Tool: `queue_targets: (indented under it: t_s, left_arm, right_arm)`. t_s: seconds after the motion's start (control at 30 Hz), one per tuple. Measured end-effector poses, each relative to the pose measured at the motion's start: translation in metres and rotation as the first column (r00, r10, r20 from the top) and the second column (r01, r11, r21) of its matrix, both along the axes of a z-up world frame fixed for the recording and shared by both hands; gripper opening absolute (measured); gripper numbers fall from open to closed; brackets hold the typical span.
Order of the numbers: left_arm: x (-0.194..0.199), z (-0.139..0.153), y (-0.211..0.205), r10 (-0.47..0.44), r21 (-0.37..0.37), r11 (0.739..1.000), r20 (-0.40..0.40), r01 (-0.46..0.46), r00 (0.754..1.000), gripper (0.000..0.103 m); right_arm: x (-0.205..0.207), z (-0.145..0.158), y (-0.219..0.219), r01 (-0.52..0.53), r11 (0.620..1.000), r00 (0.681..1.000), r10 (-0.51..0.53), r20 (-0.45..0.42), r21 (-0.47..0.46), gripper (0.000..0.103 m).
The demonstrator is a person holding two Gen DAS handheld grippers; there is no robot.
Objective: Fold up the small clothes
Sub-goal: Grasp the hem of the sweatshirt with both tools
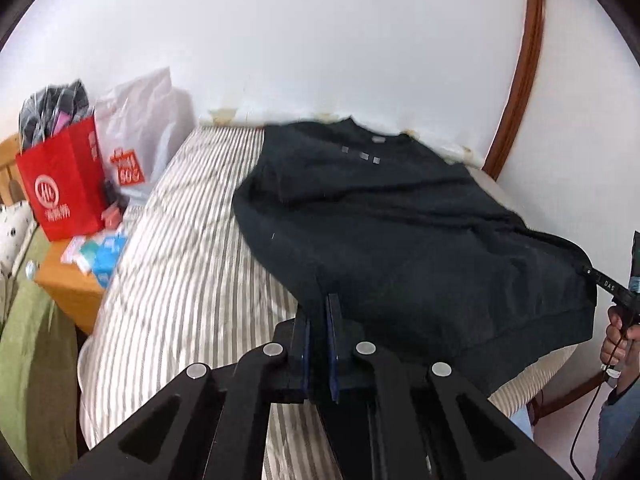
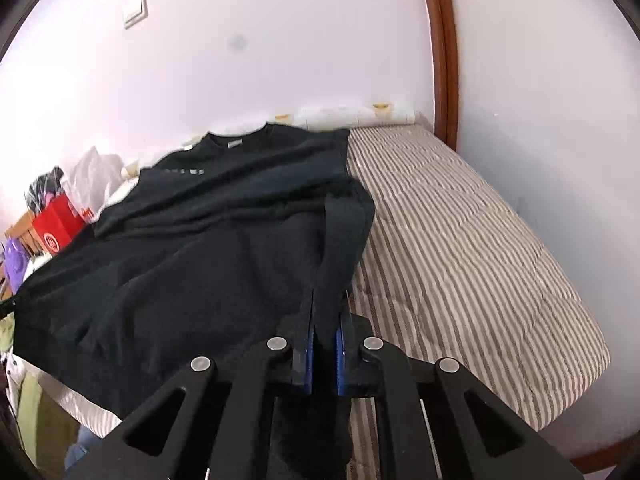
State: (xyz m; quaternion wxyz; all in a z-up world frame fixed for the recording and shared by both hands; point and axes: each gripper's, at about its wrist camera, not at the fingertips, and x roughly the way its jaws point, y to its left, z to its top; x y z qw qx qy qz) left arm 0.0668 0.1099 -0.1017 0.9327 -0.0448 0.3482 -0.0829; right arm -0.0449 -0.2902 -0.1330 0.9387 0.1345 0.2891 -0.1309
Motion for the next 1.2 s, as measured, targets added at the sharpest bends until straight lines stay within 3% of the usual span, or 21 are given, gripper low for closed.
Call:
queue_targets:
  t_s: [0.27,0.57,0.77,0.93,1.2]
  left_arm:
    - [0.04,0.037,0.004,0.052,-0.001,0.999,0.093,-0.052,0.994,0.007]
    - [0.119,0.054,-0.008,0.106,0.028,0.994,0.107,-0.109,0.989,0.007]
    - [0.167,0.049,-0.017,0.128,0.032,0.991,0.107,-0.133,0.986,0.007]
    - [0.207,0.03,-0.021,0.142,0.049,0.988,0.06,-0.145,0.988,0.007]
    - [0.25,-0.006,-0.02,0.16,0.105,0.982,-0.022,-0.157,0.987,0.007]
  right_arm:
    - [0.038,0.055,-0.008,0.009,1.0,0.995,-0.007,0.099,-0.018,0.008]
    - [0.114,0.085,-0.031,0.0,1.0,0.994,0.003,0.107,-0.03,0.008]
    - [0.169,0.08,-0.056,0.003,1.0,0.996,-0.004,0.093,0.019,0.008]
    - [0.21,0.067,-0.074,-0.007,0.998,0.998,0.002,0.065,0.069,0.008]
    - [0.265,0.033,-0.083,-0.003,0.998,1.0,0.005,-0.029,0.062,0.008]
